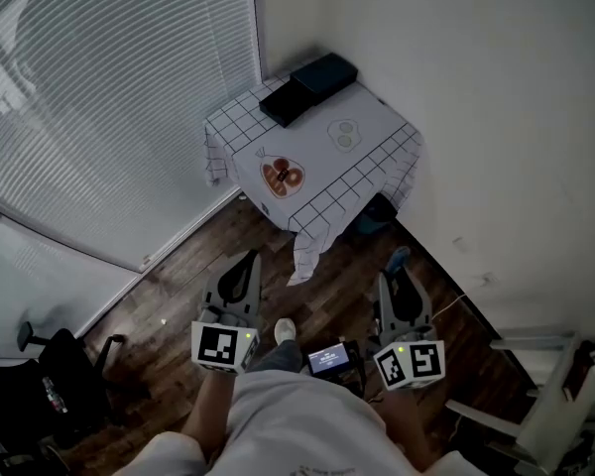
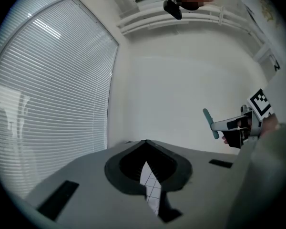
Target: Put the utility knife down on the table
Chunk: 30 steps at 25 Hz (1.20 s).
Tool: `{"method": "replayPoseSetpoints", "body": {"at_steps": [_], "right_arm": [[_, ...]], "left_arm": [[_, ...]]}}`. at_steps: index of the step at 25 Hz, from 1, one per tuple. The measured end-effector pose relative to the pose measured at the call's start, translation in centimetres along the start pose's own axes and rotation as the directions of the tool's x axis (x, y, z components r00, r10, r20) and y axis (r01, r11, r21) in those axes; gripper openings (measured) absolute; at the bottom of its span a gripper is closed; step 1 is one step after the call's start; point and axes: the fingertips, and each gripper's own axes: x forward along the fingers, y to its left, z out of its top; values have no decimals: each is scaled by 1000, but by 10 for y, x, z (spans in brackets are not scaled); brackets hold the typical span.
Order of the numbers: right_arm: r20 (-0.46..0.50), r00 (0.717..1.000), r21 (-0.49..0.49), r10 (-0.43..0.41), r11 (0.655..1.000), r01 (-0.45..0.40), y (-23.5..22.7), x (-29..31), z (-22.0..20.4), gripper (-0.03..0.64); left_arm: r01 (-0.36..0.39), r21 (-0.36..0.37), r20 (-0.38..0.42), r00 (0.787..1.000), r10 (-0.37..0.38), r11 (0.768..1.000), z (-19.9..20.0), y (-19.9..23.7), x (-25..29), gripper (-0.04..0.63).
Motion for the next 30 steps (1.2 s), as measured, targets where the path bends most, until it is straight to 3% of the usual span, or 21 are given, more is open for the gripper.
{"method": "replayPoseSetpoints", "body": {"at_steps": [12, 17, 30], "right_arm": [[-32, 999, -25, -20, 999, 19, 17, 65, -13, 138], [-22, 1000, -20, -8, 1000, 7, 16, 88, -9, 138], [-45, 998, -15, 47, 999, -47, -14, 175, -6, 137]], "left_arm": [[25, -41, 1, 1000, -25, 999, -7, 58, 46, 8], [44, -20, -4, 999, -44, 999, 1, 67, 64, 8], [1, -18, -18, 1000, -1, 1000, -6, 99, 141, 8]]}}
